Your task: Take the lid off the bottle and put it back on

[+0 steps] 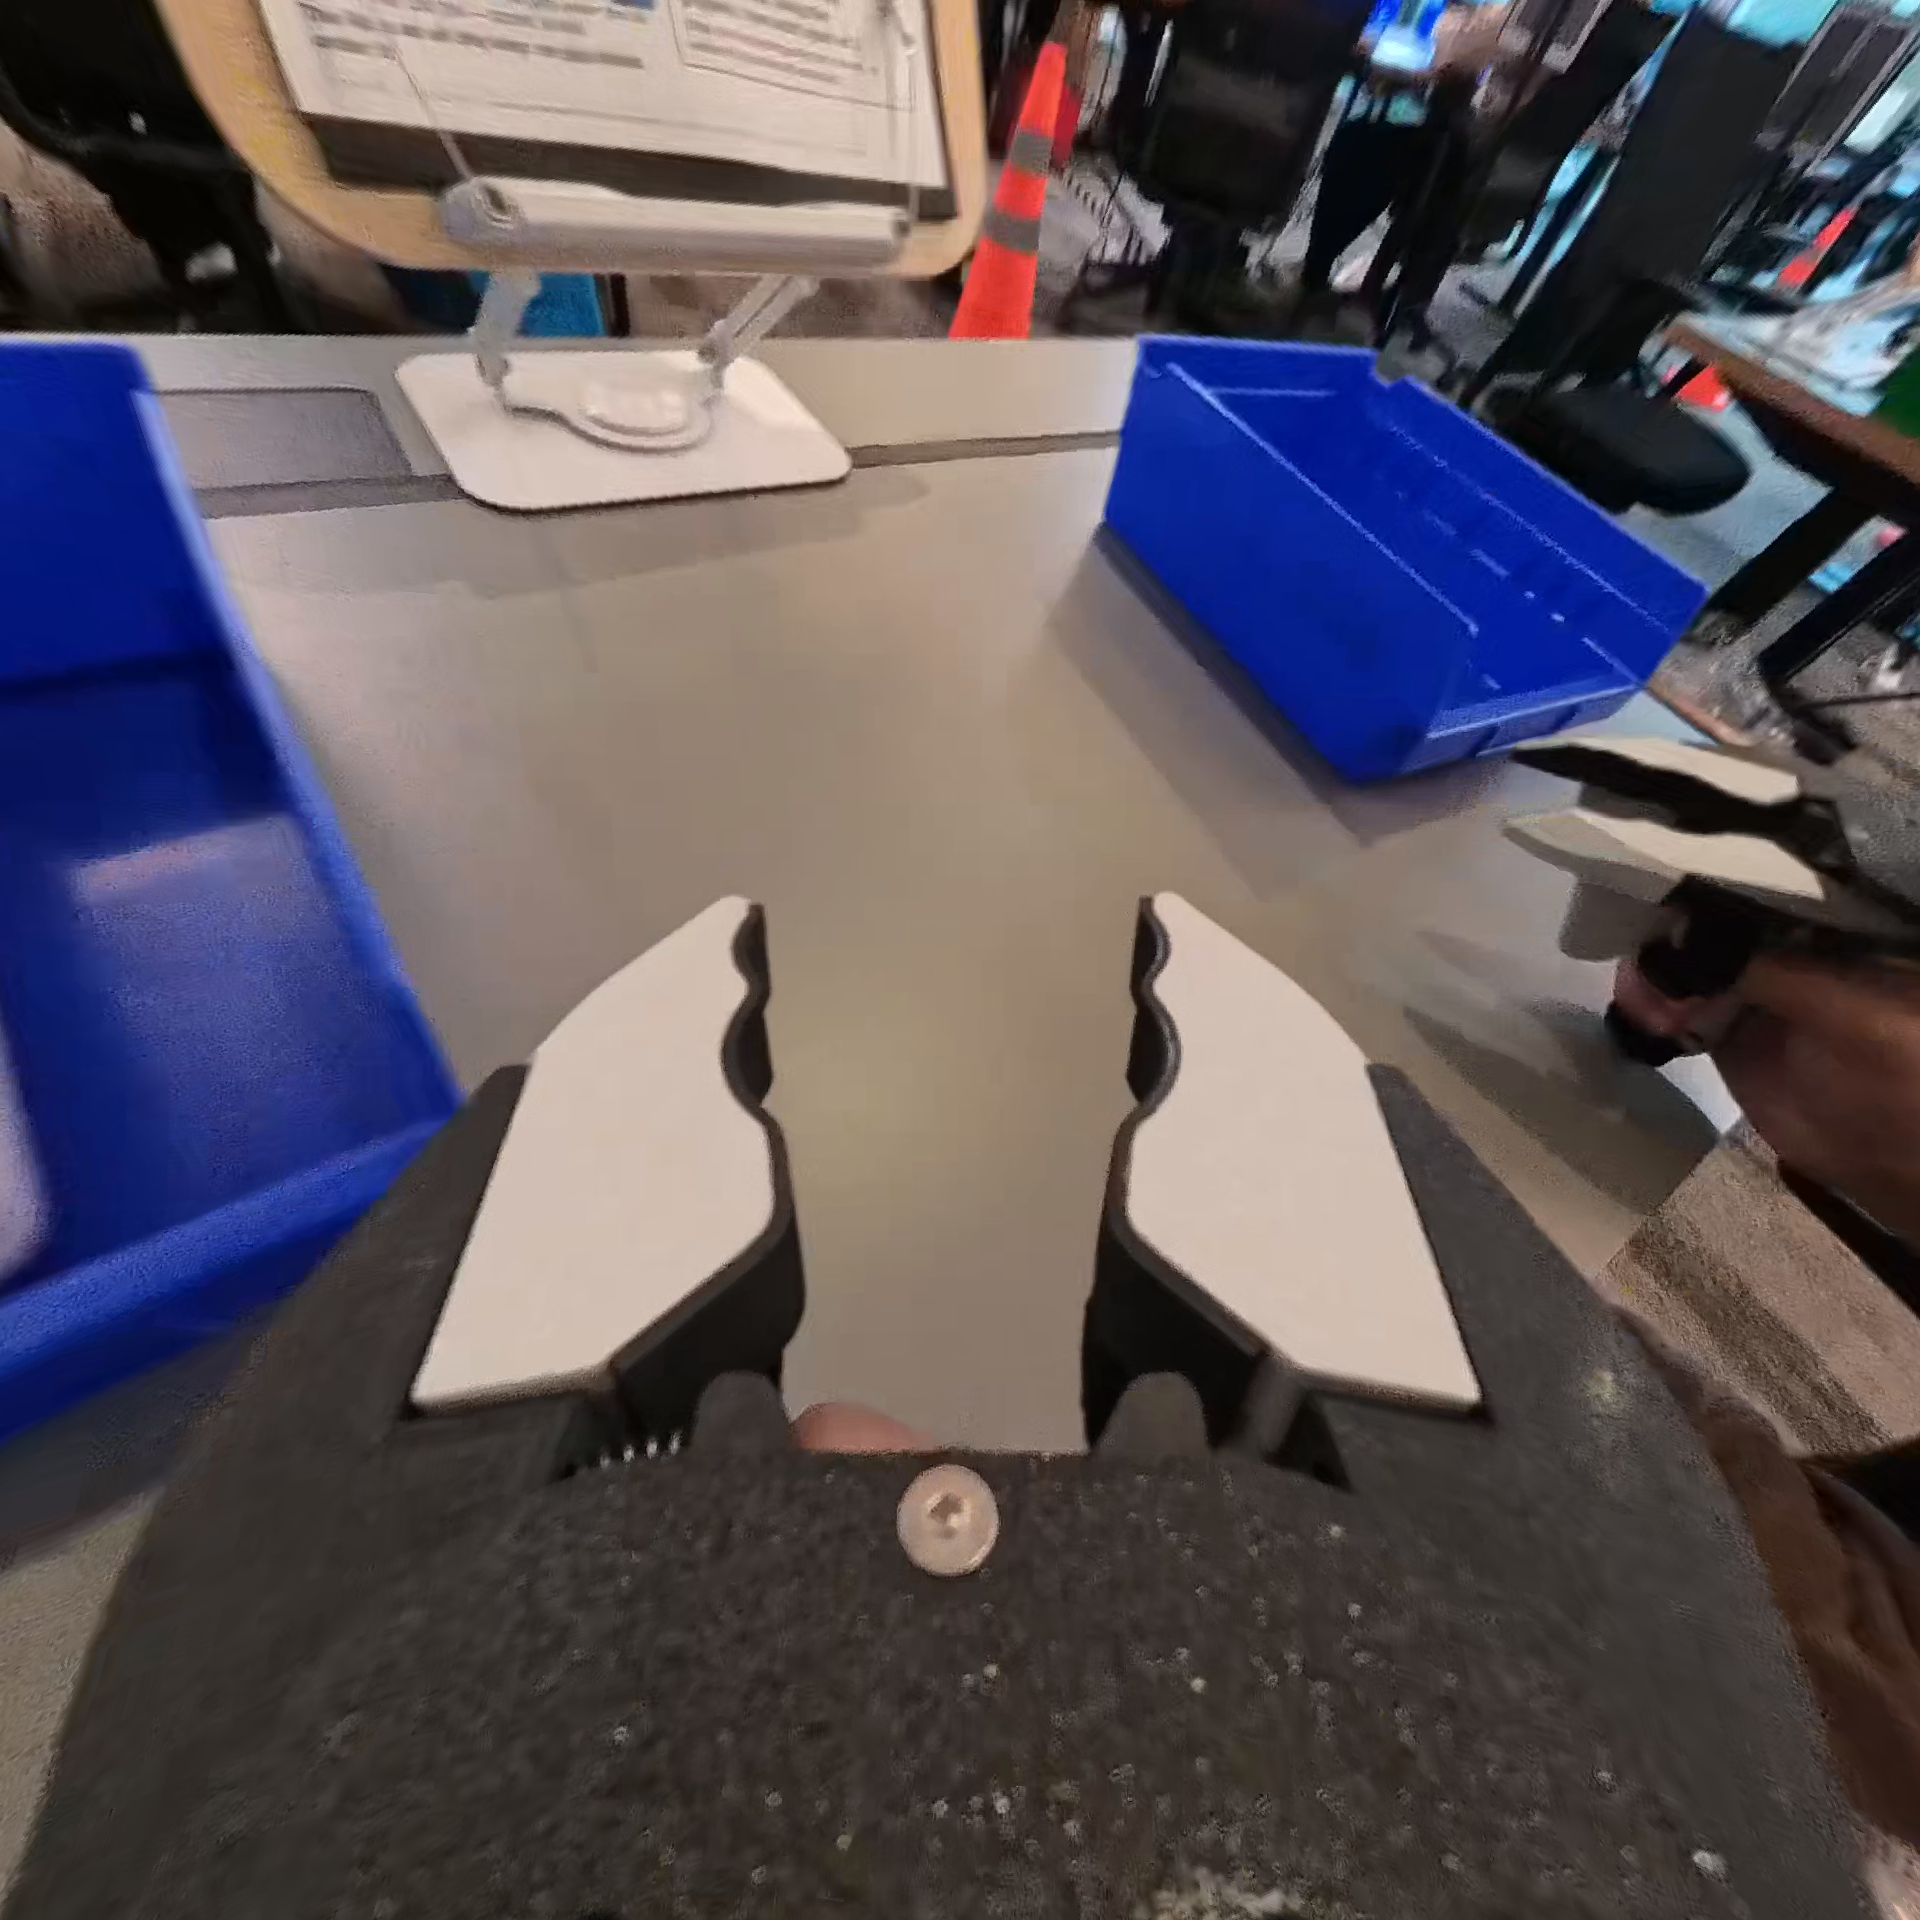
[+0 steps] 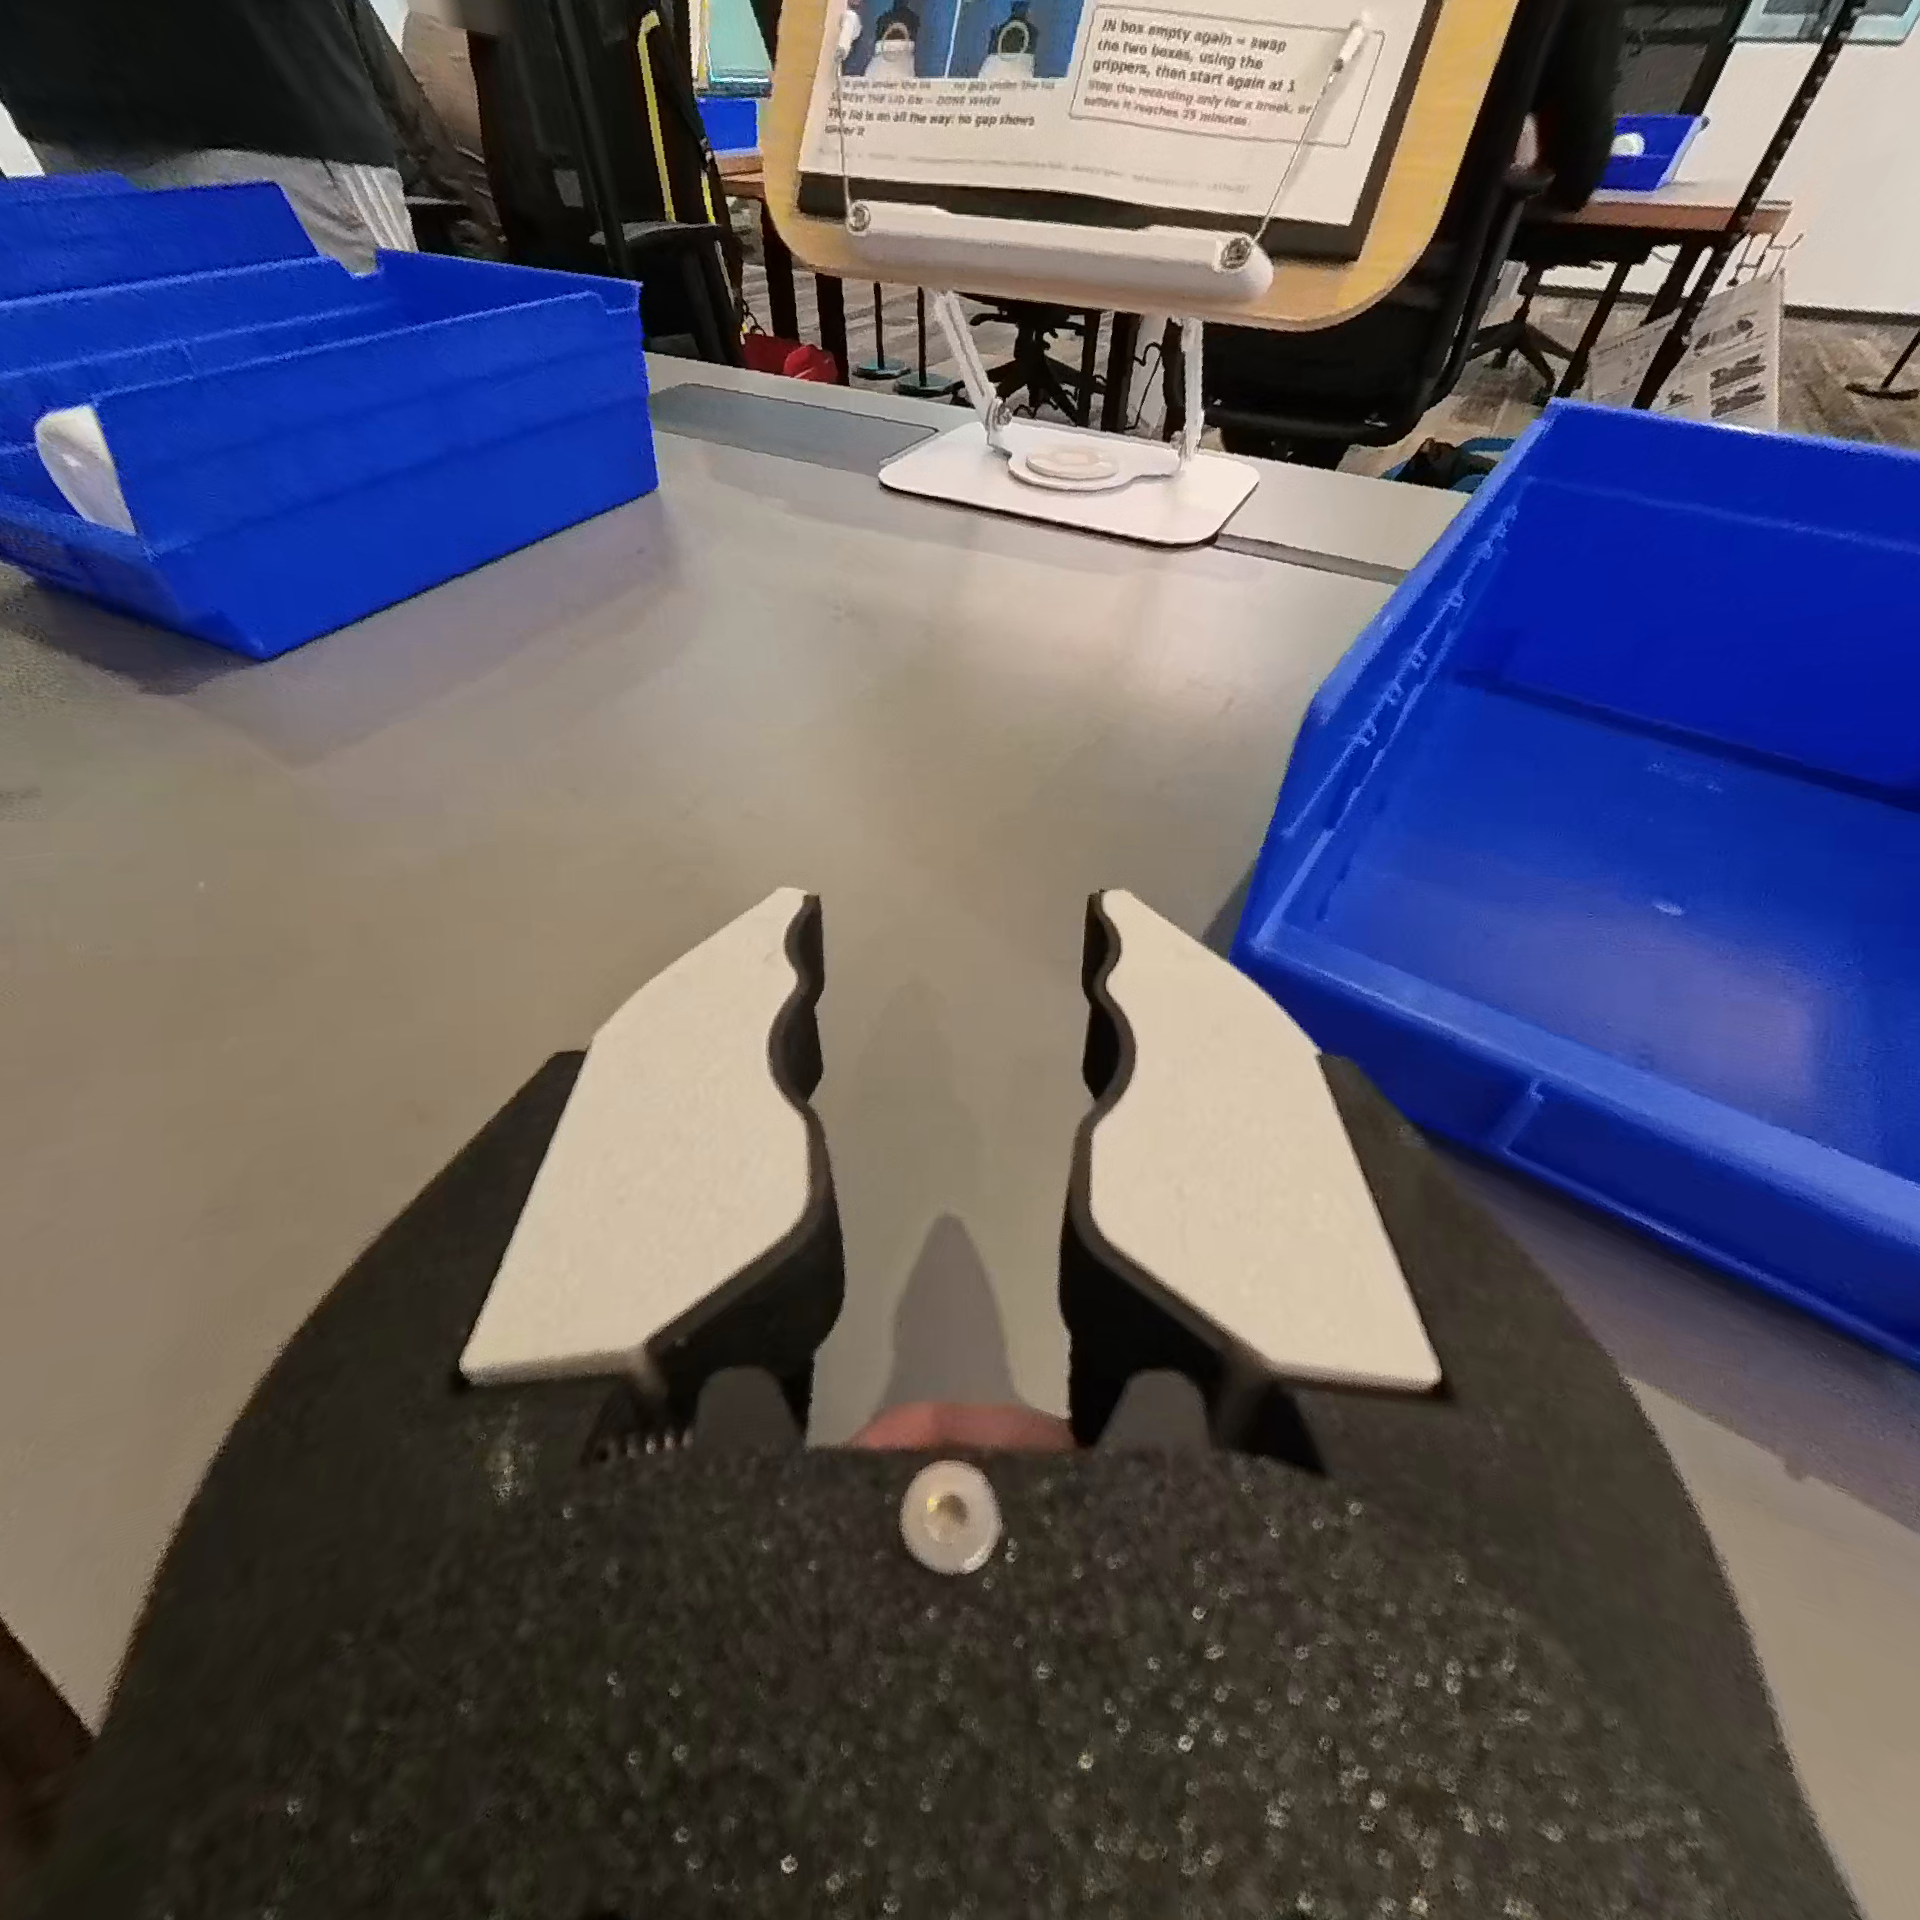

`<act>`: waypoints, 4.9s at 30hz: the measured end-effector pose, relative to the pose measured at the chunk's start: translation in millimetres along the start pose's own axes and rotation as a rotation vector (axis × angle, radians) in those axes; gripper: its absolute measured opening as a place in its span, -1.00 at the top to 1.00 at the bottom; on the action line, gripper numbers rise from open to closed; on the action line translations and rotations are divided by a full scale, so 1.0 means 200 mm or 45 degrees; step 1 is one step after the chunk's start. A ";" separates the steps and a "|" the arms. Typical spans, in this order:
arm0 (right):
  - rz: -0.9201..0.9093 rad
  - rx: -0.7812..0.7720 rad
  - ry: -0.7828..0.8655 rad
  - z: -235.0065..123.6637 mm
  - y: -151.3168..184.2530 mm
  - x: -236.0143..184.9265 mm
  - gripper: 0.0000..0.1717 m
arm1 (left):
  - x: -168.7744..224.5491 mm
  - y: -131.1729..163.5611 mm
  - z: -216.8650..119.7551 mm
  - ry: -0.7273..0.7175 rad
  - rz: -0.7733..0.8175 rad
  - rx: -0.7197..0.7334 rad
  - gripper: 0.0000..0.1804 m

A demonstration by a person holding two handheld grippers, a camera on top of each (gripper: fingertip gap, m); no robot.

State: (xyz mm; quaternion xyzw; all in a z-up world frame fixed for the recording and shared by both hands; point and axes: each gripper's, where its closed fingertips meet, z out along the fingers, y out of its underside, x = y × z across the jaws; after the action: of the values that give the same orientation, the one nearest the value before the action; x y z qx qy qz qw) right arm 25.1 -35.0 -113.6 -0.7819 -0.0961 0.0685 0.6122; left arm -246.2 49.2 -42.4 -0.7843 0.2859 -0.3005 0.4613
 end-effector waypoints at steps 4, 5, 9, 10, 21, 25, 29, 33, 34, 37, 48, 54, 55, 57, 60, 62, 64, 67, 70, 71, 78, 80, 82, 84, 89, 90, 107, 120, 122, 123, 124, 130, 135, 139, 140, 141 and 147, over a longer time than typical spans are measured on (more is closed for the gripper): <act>-0.012 0.003 -0.013 0.00 0.00 -0.01 0.45 | -0.44 -0.25 -0.03 -0.230 0.026 -0.226 0.12; -0.008 0.001 -0.016 0.00 0.00 -0.01 0.45 | -0.58 -0.28 -0.03 -0.314 0.031 -0.306 0.11; 0.040 -0.010 -0.036 0.01 0.01 0.00 0.44 | -1.06 -0.22 0.03 -0.559 -0.092 -0.639 0.07; 0.054 -0.012 -0.041 0.01 0.01 0.01 0.44 | -1.14 -0.17 0.04 -0.590 -0.123 -0.710 0.09; 0.121 -0.029 -0.064 0.01 0.03 0.02 0.44 | -1.55 0.03 0.25 -0.806 -0.299 -1.078 0.04; 0.111 -0.030 -0.059 0.01 0.03 0.01 0.44 | -1.62 0.18 0.30 -0.819 -0.385 -1.233 0.04; 0.123 -0.026 -0.058 0.00 0.03 0.02 0.44 | -1.63 0.28 0.34 -0.802 -0.325 -1.302 -0.05; 0.152 -0.028 -0.068 0.00 0.03 0.02 0.44 | -1.61 0.25 0.35 -0.771 -0.200 -1.307 -0.05; 0.159 -0.029 -0.070 0.01 0.03 0.03 0.45 | -1.61 0.23 0.35 -0.758 -0.193 -1.276 -0.04; 0.167 -0.038 -0.076 0.01 0.04 0.03 0.45 | -1.57 0.12 0.34 -0.700 -0.174 -1.168 -0.04; 0.143 -0.056 -0.070 0.02 0.04 0.02 0.45 | -0.87 -0.92 0.22 -0.265 0.067 -0.129 -0.04; 0.128 -0.056 -0.063 0.02 0.04 0.01 0.45 | -0.11 -0.87 0.45 0.191 0.192 0.235 -0.04; 0.126 -0.058 -0.063 0.02 0.04 0.01 0.45 | -0.01 -0.82 0.52 0.257 0.186 0.258 -0.04; 0.124 -0.061 -0.064 0.02 0.04 0.01 0.45 | 0.11 -0.69 0.69 0.318 0.219 0.294 -0.04; 0.119 -0.056 -0.065 0.02 0.04 0.01 0.45 | 0.15 -0.51 0.95 0.290 0.253 0.291 -0.03; 0.112 -0.057 -0.070 0.02 0.04 0.00 0.45 | 0.16 -0.44 1.07 0.310 0.269 0.302 -0.03; 0.101 -0.060 -0.071 0.02 0.04 0.00 0.45 | 0.16 -0.41 1.16 0.302 0.308 0.326 -0.03; 0.105 -0.067 -0.081 0.01 0.05 -0.02 0.45 | 0.16 -0.36 1.23 0.343 0.292 0.318 -0.04; 0.105 -0.075 -0.087 0.02 0.05 -0.02 0.44 | 0.15 -0.36 1.21 0.385 0.282 0.353 -0.03; 0.112 -0.075 -0.092 0.02 0.05 -0.02 0.44 | 0.15 -0.36 1.20 0.401 0.285 0.358 -0.03; 0.167 0.001 -0.224 0.07 -0.03 -0.09 0.37 | 0.16 -0.31 1.11 0.578 0.346 0.428 -0.03; 0.138 0.007 -0.310 0.16 -0.06 -0.15 0.28 | 0.17 -0.29 1.09 0.628 0.370 0.428 -0.03; 0.105 -0.033 -0.404 0.30 -0.08 -0.22 0.08 | 0.17 -0.29 1.09 0.658 0.385 0.422 -0.03; 0.053 -0.039 -0.486 0.45 -0.12 -0.27 -0.03 | 0.18 -0.29 1.09 0.692 0.382 0.428 -0.03; -0.081 -0.082 -0.544 0.86 -0.16 -0.29 -0.11 | 0.19 -0.28 1.07 0.764 0.401 0.430 -0.02; -0.092 -0.098 -0.558 0.93 -0.17 -0.29 -0.14 | 0.19 -0.27 1.06 0.770 0.406 0.423 -0.02; -0.202 -0.073 -1.079 1.07 -0.23 -0.53 -0.06 | 0.19 -0.27 0.94 0.939 0.372 0.244 -0.01; -0.140 0.115 -0.956 1.03 -0.49 -0.42 -0.02 | 0.22 -0.42 0.85 0.957 0.334 0.353 0.06; -0.161 0.121 -0.926 1.03 -0.52 -0.42 -0.01 | 0.24 -0.44 0.84 0.920 0.371 0.358 0.02; -0.203 0.110 -0.879 1.05 -0.52 -0.41 0.00 | 0.24 -0.45 0.84 0.899 0.385 0.352 -0.02; -0.259 0.082 -0.837 1.06 -0.52 -0.41 0.00 | 0.24 -0.45 0.84 0.881 0.401 0.347 -0.03; -0.482 -0.105 -0.752 1.06 -0.49 -0.42 0.01 | 0.18 -0.44 0.86 0.823 0.414 0.292 -0.01; -0.538 -0.125 -0.752 1.07 -0.50 -0.41 -0.01 | 0.17 -0.43 0.86 0.817 0.455 0.215 0.07; -0.274 0.067 -0.966 1.05 -0.53 -0.45 -0.04 | 0.14 -0.43 0.86 0.845 0.383 0.220 0.07; -0.192 0.107 -1.027 1.04 -0.54 -0.46 -0.03 | 0.13 -0.43 0.86 0.856 0.364 0.222 0.07; -0.125 0.140 -1.079 1.04 -0.54 -0.46 -0.04 | 0.13 -0.44 0.86 0.856 0.355 0.223 0.07; -0.031 0.234 -1.137 1.08 -0.54 -0.48 0.00 | 0.15 -0.43 0.87 0.828 0.370 0.187 0.07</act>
State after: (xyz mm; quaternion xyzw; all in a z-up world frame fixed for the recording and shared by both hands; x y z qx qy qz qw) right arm -123.0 171.0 -62.2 -0.6171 -0.3534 0.3999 0.5783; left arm -84.1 158.3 -28.0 -0.5637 0.5038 -0.4851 0.4395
